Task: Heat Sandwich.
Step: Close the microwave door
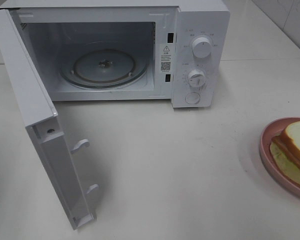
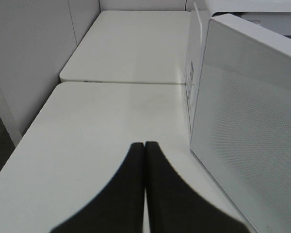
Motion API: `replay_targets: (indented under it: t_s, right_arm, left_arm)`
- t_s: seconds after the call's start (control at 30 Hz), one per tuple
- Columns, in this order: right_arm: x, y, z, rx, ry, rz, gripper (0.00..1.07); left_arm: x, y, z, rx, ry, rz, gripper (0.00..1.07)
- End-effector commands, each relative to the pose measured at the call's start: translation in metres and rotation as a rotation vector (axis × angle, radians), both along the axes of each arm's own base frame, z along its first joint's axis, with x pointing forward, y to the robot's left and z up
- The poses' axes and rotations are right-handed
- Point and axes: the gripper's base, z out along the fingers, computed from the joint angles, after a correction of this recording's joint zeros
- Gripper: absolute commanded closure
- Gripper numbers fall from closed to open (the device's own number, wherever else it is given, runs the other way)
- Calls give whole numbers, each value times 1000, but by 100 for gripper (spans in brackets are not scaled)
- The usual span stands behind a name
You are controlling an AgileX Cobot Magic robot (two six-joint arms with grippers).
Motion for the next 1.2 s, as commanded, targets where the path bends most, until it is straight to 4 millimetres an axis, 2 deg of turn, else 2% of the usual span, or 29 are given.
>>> replay_targets:
  t_s: [0.03, 0.3, 0.53, 0.77, 1.2]
  right_arm:
    - [-4, 0, 0, -8, -37, 0, 32]
    - [-4, 0, 0, -8, -37, 0, 32]
    - [-4, 0, 0, -8, -37, 0, 32]
    - [-4, 0, 0, -8, -37, 0, 32]
    - [-4, 0, 0, -8, -37, 0, 32]
  left_arm:
    - [11, 0, -7, 23, -45, -10, 107]
    - [40, -1, -14, 76, -97, -56, 107]
    - [64, -2, -33, 77, -83, -90, 107]
    - [76, -3, -41, 20, -101, -100, 107]
    - [97, -25, -53, -6, -96, -361, 107]
